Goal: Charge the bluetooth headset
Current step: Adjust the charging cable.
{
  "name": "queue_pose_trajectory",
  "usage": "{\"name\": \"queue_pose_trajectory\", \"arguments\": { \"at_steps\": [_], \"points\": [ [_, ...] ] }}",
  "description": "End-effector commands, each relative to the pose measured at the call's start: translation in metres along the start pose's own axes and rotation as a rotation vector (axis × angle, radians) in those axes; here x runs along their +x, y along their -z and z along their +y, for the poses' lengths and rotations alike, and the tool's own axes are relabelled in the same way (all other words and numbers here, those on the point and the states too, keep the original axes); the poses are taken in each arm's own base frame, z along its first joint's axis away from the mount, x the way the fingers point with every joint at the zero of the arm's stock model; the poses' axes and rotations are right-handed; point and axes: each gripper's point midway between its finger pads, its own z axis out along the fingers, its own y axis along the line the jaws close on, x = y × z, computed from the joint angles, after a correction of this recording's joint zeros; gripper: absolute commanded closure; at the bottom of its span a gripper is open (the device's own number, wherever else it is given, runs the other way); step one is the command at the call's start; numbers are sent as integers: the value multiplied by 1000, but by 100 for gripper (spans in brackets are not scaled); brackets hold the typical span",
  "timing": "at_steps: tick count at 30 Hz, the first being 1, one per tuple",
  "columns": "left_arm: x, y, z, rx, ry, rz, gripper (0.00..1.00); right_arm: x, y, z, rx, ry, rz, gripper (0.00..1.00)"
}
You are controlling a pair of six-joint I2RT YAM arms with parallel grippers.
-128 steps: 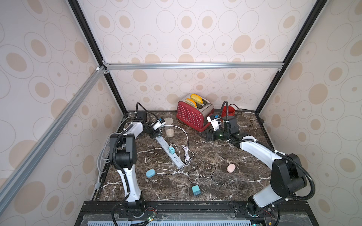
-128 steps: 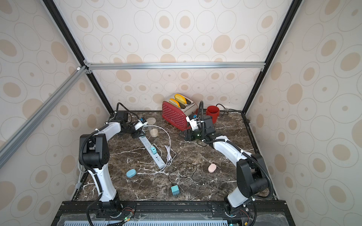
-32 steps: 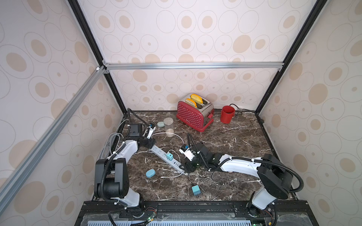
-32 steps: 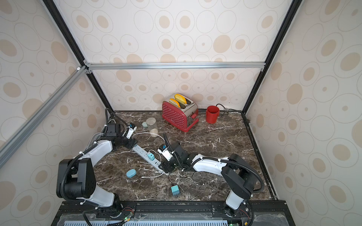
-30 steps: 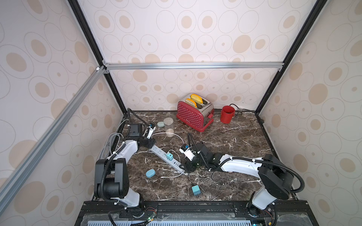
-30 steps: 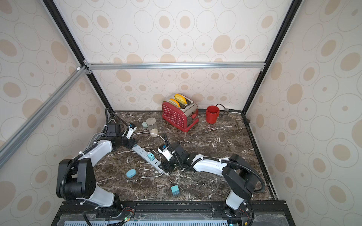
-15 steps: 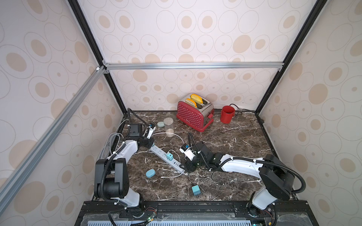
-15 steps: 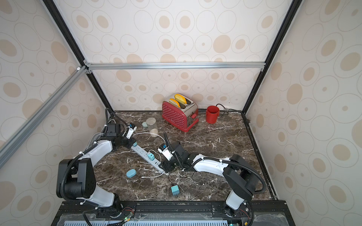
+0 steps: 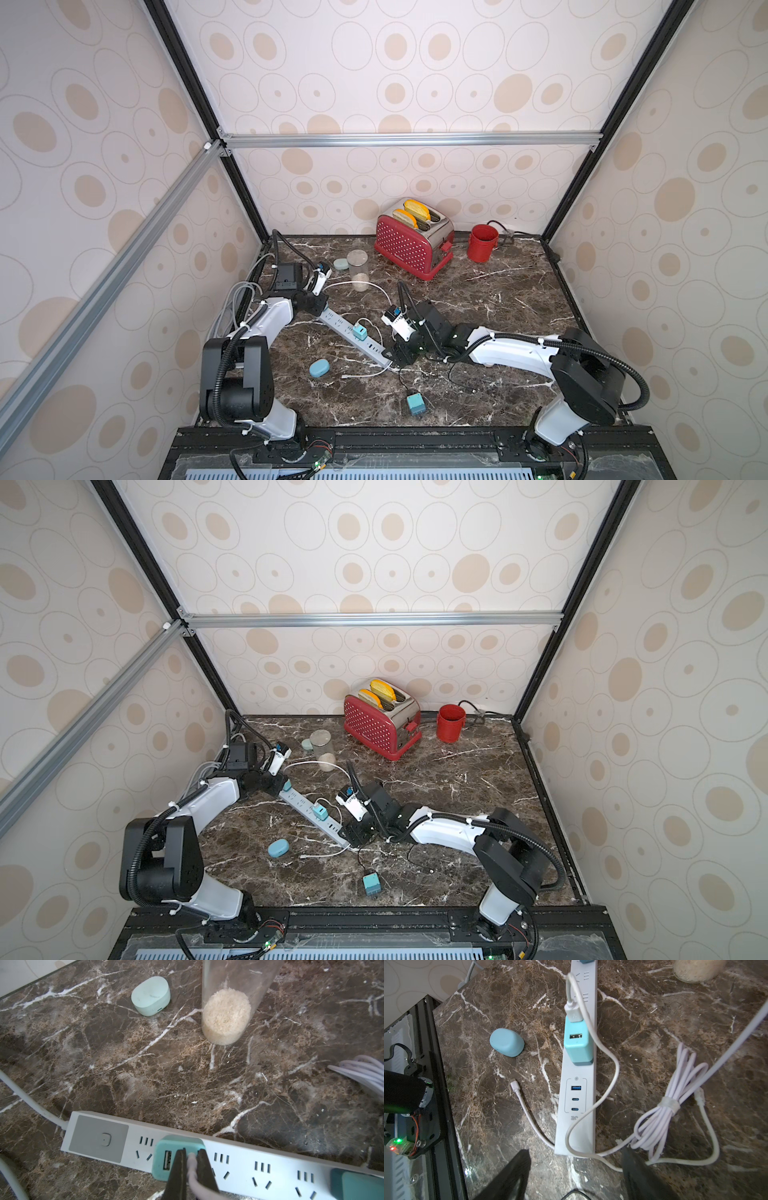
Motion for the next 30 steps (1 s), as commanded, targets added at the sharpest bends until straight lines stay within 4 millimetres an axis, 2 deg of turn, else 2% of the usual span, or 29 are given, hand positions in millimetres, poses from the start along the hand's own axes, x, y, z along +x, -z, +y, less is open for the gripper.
{"name": "queue_pose_trajectory", "arguments": {
  "at_steps": [1,6,10,14,21,27,30],
  "points": [
    [28,1,0,-21,35,114,100,-20,13,0,9,20,-41,27],
    [51,2,2,-44,42,203,100,-24,14,-2,6,21,-38,27],
    [55,3,1,-15,49,210,100,-29,13,-2,-7,29,-32,27],
    [76,-4,-3,17,64,319,100,-35,15,-6,-6,31,-33,27],
    [87,-7,-3,13,61,375,100,-43,18,-10,-22,21,-44,27],
    [113,-11,-20,12,-25,508,100,-48,19,-18,-22,3,-51,26],
    [124,-9,-21,-14,-20,539,100,-53,21,-19,-21,4,-56,27]
  ]
}}
